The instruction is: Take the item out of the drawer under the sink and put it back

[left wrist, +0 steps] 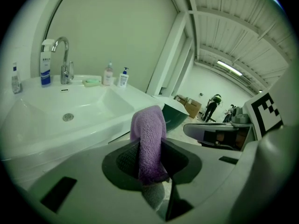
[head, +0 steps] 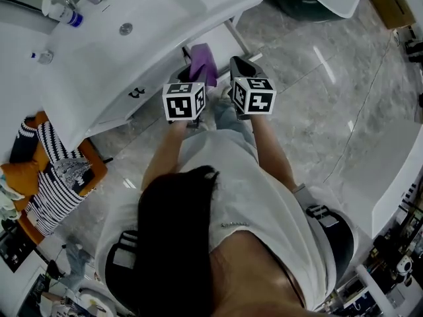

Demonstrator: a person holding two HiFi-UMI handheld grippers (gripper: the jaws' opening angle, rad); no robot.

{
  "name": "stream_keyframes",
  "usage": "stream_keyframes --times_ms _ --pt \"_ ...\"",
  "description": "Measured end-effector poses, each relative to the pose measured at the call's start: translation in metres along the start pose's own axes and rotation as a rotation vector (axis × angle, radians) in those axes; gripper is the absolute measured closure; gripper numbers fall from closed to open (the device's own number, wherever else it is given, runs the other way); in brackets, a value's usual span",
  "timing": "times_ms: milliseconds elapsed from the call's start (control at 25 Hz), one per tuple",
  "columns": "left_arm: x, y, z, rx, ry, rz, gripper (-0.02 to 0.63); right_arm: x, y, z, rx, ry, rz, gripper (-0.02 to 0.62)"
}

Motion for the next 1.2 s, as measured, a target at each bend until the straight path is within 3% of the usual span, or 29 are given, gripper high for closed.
stream_keyframes --times_ms 1200 --pt "-0.004 -0.101 -0.006 0.0 0.045 0.158 0.508 -0.028 -0.052 -0.069 -0.008 -0.015 0.152 0.58"
Point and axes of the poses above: the fingertips, and each gripper's own axes: y backward along the fingers, z to its left, x out of its underside, the point moved 6 cm from there along y, backward along the fingers, and after that the axes turned 15 degrees about -y, right-handed, at the moved point
